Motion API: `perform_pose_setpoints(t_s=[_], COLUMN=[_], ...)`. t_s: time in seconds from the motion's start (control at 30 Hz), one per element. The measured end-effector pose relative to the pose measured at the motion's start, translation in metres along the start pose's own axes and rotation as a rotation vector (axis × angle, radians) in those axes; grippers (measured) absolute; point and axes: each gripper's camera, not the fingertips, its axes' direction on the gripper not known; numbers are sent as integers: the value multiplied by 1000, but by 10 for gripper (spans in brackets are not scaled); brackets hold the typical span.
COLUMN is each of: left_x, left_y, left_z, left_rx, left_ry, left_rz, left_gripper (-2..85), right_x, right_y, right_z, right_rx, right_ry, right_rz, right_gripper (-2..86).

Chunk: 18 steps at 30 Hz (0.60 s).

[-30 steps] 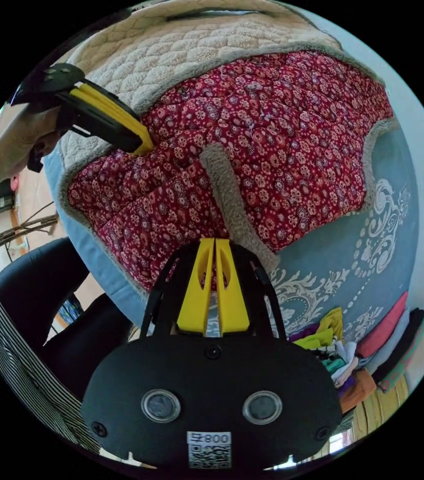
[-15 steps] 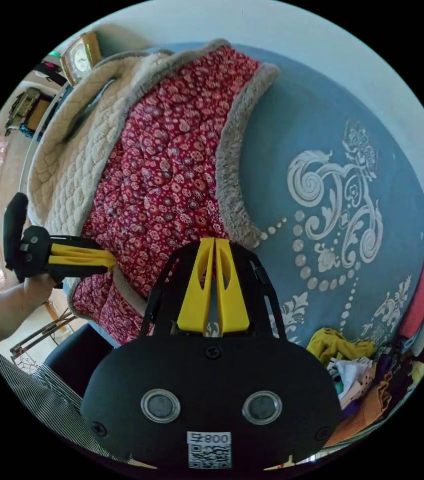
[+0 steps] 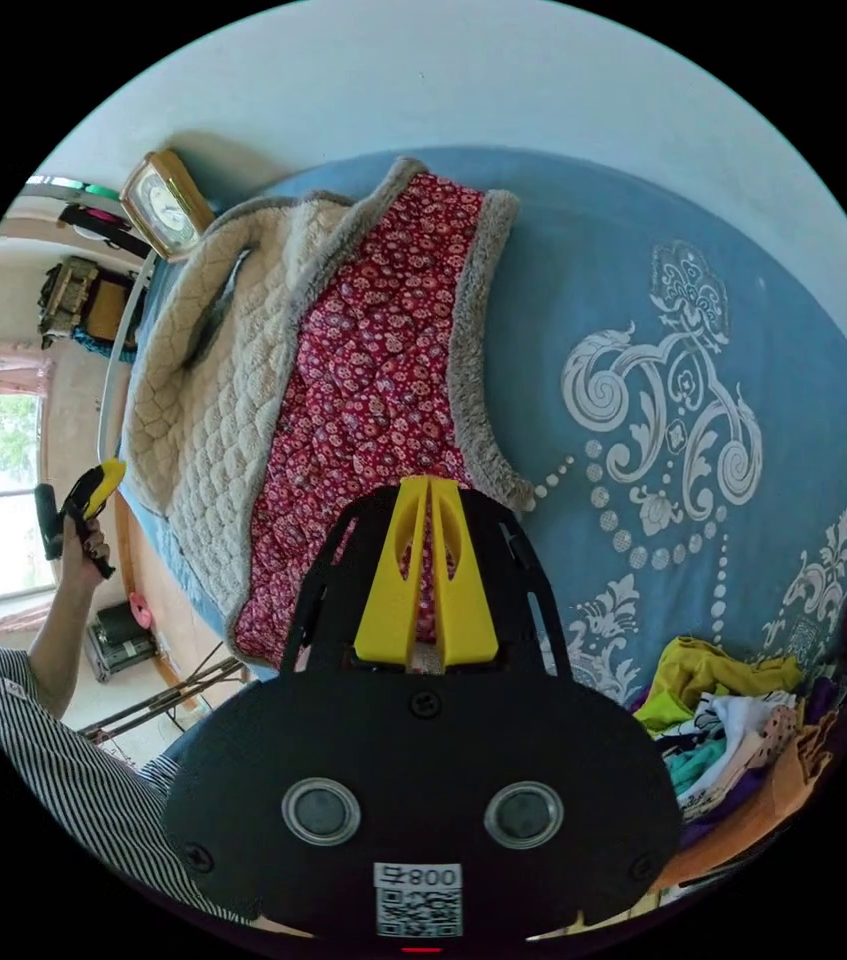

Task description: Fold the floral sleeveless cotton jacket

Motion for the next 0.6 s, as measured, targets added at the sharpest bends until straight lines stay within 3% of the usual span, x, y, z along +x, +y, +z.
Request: perform_pose_setpoints(t_s=[0.1, 0.23, 0.4, 0.6], left_x=[-65, -139, -223, -265], left_y=[-9, -5, 20, 43], left_z=[-34, -52, -52, -37], left_rx=[70, 109, 130, 167], left_ry=[-177, -237, -155, 134], left_rz=[-126, -313, -549, -534], left_gripper=[105, 116, 113, 55], right_x=[-18, -45, -64, -84], right_y=[-11, -25, -34, -43], right_z=[6, 26, 45, 64], right_rx=[-14, -67, -97, -132], right_ry=[-46, -51, -105, -176], right_rz=[-60, -140, -164, -177], right_gripper=[1, 1, 1, 1])
